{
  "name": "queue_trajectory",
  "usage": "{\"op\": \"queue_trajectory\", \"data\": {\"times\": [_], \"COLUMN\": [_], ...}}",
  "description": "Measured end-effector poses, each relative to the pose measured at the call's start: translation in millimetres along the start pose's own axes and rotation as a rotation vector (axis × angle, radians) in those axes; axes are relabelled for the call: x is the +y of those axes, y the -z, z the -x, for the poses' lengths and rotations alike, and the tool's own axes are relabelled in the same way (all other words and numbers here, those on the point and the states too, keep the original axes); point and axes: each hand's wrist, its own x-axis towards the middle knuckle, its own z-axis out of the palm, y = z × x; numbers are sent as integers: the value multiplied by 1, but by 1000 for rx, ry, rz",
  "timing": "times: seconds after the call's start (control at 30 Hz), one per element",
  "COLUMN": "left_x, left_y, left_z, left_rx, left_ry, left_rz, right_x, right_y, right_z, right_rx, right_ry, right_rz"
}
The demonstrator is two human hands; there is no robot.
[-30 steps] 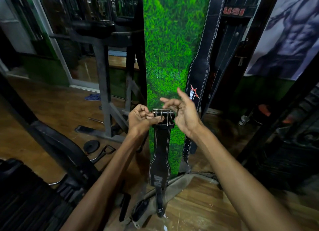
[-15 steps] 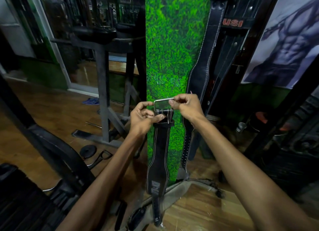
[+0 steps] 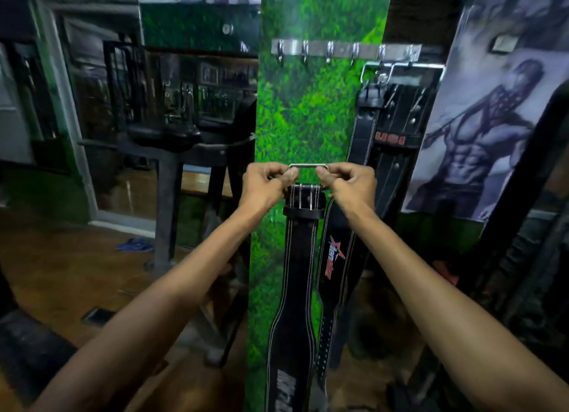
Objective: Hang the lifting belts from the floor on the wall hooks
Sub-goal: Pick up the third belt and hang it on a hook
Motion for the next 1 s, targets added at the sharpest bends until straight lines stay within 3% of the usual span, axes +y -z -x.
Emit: {"op": "queue_trajectory", "data": {"times": [0.17, 0.3, 0.4, 0.57, 0.8, 0.9, 1.0], "left_x": [53, 95, 113, 115, 114, 106, 89], "left_y": [-30, -52, -64, -85, -117, -127, -128], "left_z": [-54, -98, -135, -188, -251, -264, -268], "left_rx": [67, 212, 283, 273, 318, 347, 225], "left_ry": [-46, -52, -54, -15, 26, 77, 135], "left_rz": [75, 130, 181, 192, 170, 133, 117], "right_x": [-28, -43, -33, -20, -10, 2, 12], "right_y": [12, 15, 14, 18, 18, 14, 12], "right_z": [-54, -81, -86, -132, -194, -206, -205], "right_rx": [33, 137, 192, 223, 256, 284, 300], "right_ry": [88, 102, 263, 353, 290, 267, 300], "right_rz": [39, 109, 133, 125, 79, 188, 287]}}
